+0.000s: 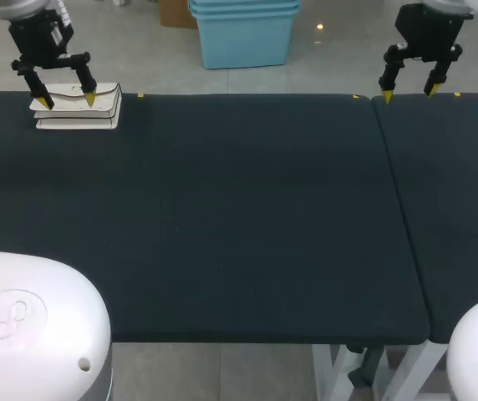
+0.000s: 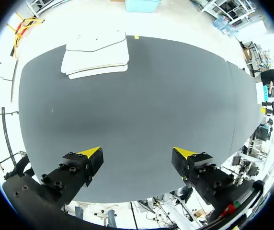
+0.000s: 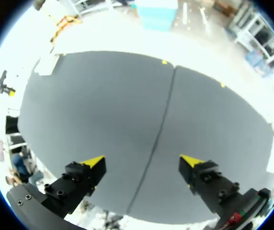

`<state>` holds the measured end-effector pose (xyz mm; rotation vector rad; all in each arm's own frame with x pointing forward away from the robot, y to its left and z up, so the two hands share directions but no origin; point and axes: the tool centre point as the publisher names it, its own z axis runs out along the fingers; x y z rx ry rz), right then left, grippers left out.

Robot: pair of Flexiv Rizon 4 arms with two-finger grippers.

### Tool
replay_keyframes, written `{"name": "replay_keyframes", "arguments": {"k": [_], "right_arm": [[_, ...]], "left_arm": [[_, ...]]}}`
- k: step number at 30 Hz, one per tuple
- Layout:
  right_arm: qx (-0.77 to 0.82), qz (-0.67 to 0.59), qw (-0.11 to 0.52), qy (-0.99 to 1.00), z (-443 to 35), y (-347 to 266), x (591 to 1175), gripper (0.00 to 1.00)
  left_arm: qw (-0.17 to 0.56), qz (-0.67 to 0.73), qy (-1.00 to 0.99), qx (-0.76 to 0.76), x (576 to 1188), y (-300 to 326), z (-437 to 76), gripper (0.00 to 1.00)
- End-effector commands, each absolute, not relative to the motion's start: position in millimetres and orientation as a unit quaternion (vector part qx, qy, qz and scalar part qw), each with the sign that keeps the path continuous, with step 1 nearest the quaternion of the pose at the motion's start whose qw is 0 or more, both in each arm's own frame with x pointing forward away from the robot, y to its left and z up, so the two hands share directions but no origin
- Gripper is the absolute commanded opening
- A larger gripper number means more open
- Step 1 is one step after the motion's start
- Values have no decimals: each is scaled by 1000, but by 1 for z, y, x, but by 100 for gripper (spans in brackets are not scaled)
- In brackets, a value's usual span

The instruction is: Pick up the bag, open it, inspect its contents, close it, and place it on the opposite side

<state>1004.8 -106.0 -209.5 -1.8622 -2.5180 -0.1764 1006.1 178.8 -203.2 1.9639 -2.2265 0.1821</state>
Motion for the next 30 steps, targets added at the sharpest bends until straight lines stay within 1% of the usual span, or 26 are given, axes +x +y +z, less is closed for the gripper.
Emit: {"name": "replay_keyframes", "arguments": {"k": [1, 6, 7, 12, 19, 21, 23, 30], "right_arm": [[-500, -121, -5, -857, -229, -101, 991, 100], [-423, -166, 3, -891, -239, -89, 980, 100], [-413, -164, -3, -896, -241, -86, 978, 100], [-337, -204, -15, -919, -255, -75, 965, 100], [-261, -233, -77, -934, -273, -58, 960, 100], [-239, -254, -84, -933, -276, -56, 959, 100], [-220, -254, -63, -940, -282, -53, 959, 100], [-220, -254, -63, -940, -282, -53, 959, 100]], "left_arm": [[202, 148, -747, 616, 1022, 211, -213, 100], [243, 166, -754, 587, 1038, 232, -215, 100], [259, 170, -756, 576, 1042, 236, -216, 100], [280, 170, -761, 560, 1054, 250, -219, 100], [304, 171, -764, 543, 1067, 262, -223, 100], [308, 172, -765, 539, 1069, 263, -225, 100], [310, 172, -765, 538, 1071, 265, -226, 100], [311, 161, -758, 550, 1077, 271, -229, 100]]}}
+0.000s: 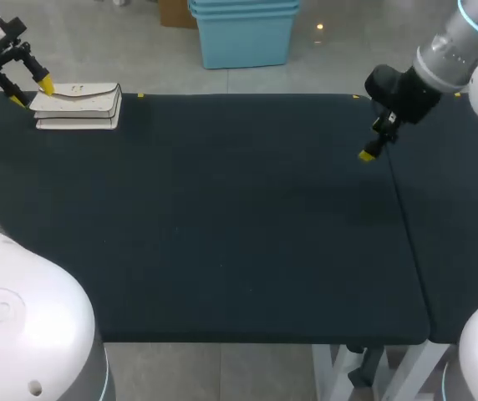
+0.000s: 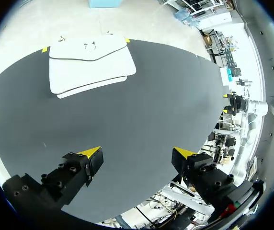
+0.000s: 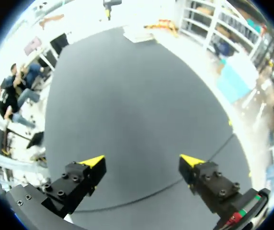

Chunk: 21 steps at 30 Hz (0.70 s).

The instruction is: Pick up the bag, open it, inspect its contents, close it, and place it on the opposite side

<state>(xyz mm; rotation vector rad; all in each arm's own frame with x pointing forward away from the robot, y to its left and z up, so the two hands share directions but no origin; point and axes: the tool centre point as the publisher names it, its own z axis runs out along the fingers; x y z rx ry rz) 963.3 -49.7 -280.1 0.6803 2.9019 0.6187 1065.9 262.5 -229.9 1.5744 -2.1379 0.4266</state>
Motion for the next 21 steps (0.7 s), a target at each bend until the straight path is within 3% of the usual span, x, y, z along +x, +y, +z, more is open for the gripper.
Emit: {"name": "replay_keyframes", "arguments": {"k": [1, 21], "right_arm": [[220, 254, 63, 940, -282, -53, 959, 100], [92, 306, 79, 944, -323, -25, 964, 100]], "left_arm": [[313, 162, -756, 552, 1078, 272, -230, 100], [337, 182, -747, 543, 1106, 294, -243, 100]]}}
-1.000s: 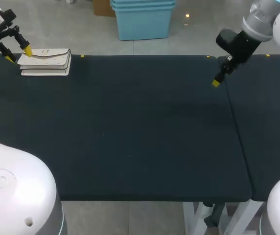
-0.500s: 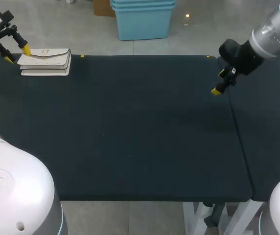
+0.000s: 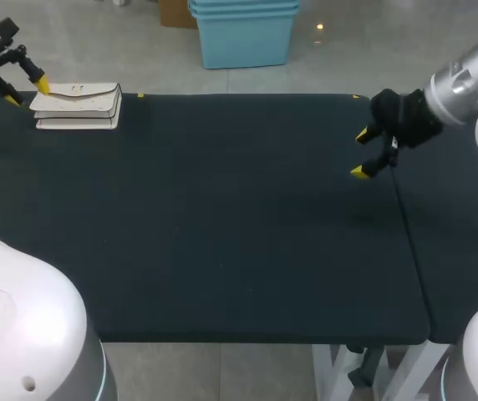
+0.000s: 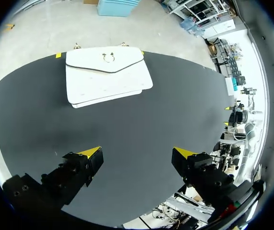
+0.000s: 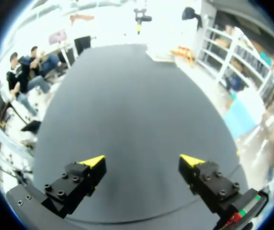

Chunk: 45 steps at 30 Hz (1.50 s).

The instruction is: Pick up the bag, open it, inspect its contents, close it, and place it on the opposite side

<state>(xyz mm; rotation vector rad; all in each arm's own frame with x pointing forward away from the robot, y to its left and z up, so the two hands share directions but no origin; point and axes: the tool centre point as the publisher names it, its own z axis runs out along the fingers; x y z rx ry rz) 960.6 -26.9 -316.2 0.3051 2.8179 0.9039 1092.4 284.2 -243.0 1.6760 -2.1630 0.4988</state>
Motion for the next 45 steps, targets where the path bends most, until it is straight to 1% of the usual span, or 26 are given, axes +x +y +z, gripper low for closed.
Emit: {"name": "replay_keyframes", "arguments": {"k": [1, 9, 11, 21, 32, 34, 35, 38, 40, 42, 43, 44, 45], "right_arm": [[84, 307, 78, 945, -324, -24, 964, 100], [47, 328, 79, 940, -334, -16, 965, 100], [34, 336, 68, 939, -337, -15, 964, 100], [34, 336, 68, 939, -337, -15, 964, 100], [34, 336, 68, 939, -337, -15, 964, 100], [34, 336, 68, 939, -337, -15, 964, 100], [34, 336, 68, 939, -337, -15, 964, 100], [34, 336, 68, 939, -337, -15, 964, 100], [34, 336, 68, 939, -337, -15, 964, 100], [34, 336, 68, 939, -337, -15, 964, 100], [34, 336, 68, 939, -337, -15, 964, 100], [34, 336, 68, 939, -337, -15, 964, 100], [34, 336, 68, 939, -337, -15, 964, 100]], "left_arm": [[336, 183, -747, 543, 1107, 295, -243, 100], [349, 208, -740, 536, 1117, 308, -248, 100], [350, 212, -739, 535, 1120, 311, -250, 100], [362, 243, -732, 524, 1140, 333, -270, 100], [418, 291, -680, 528, 1175, 355, -298, 100], [427, 298, -671, 528, 1181, 356, -305, 87], [430, 300, -668, 527, 1183, 356, -309, 83], [441, 308, -656, 529, 1188, 356, -320, 87], [448, 315, -650, 527, 1192, 357, -326, 78], [454, 322, -643, 526, 1194, 358, -330, 77], [454, 323, -642, 526, 1196, 359, -332, 74], [455, 324, -641, 527, 1198, 359, -334, 67], [456, 326, -639, 527, 1200, 359, -336, 65]]}}
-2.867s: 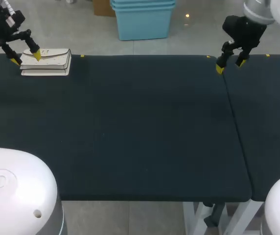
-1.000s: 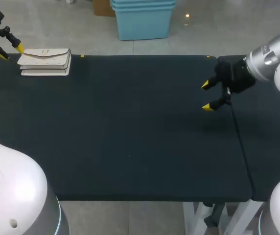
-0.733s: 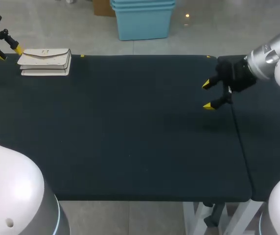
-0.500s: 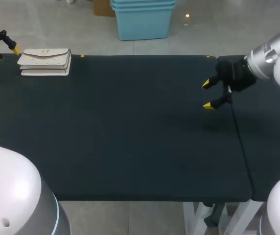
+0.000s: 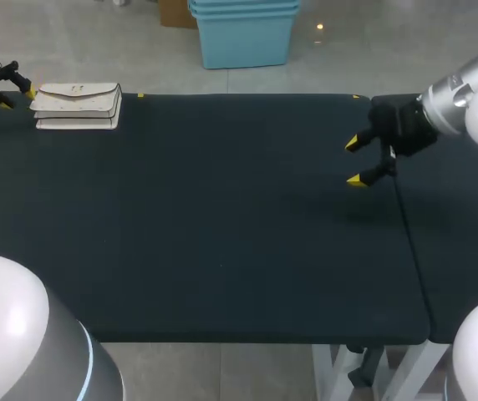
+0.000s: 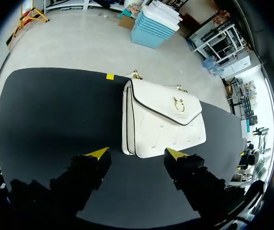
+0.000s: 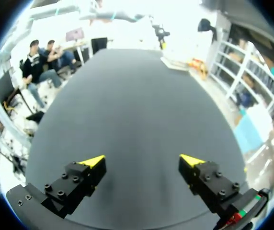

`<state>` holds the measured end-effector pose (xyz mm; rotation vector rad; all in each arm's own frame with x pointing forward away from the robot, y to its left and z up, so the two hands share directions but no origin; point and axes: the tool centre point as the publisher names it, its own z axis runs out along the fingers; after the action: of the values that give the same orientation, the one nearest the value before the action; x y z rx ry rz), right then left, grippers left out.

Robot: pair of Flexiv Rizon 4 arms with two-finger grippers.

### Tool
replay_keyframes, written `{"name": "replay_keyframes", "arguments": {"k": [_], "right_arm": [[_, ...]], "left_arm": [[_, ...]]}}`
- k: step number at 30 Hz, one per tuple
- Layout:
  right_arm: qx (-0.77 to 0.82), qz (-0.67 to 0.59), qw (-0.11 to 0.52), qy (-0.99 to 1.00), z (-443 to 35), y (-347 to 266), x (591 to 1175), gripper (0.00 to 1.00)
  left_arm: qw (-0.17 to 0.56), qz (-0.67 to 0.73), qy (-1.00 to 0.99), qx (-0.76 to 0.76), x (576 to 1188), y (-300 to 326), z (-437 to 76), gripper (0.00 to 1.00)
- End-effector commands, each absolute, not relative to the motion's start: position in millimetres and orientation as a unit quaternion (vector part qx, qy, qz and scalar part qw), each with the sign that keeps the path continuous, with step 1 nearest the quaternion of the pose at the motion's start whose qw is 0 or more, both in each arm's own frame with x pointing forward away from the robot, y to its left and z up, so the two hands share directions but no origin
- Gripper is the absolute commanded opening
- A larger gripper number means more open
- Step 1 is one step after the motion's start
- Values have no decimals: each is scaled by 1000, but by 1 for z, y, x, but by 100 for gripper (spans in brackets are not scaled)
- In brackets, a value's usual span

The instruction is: Pick up the bag, open it, inspect its contents, close it, and place it on the opposite side

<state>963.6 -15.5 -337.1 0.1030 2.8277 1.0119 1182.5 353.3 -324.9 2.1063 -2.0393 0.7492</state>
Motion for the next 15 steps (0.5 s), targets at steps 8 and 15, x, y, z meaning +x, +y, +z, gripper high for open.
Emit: {"name": "replay_keyframes", "arguments": {"k": [8, 15], "right_arm": [[34, 336, 68, 939, -337, -15, 964, 100], [34, 336, 68, 939, -337, -15, 964, 100]], "left_arm": [[461, 342, -633, 520, 1218, 354, -340, 51], [466, 348, -626, 520, 1228, 348, -353, 51]]}}
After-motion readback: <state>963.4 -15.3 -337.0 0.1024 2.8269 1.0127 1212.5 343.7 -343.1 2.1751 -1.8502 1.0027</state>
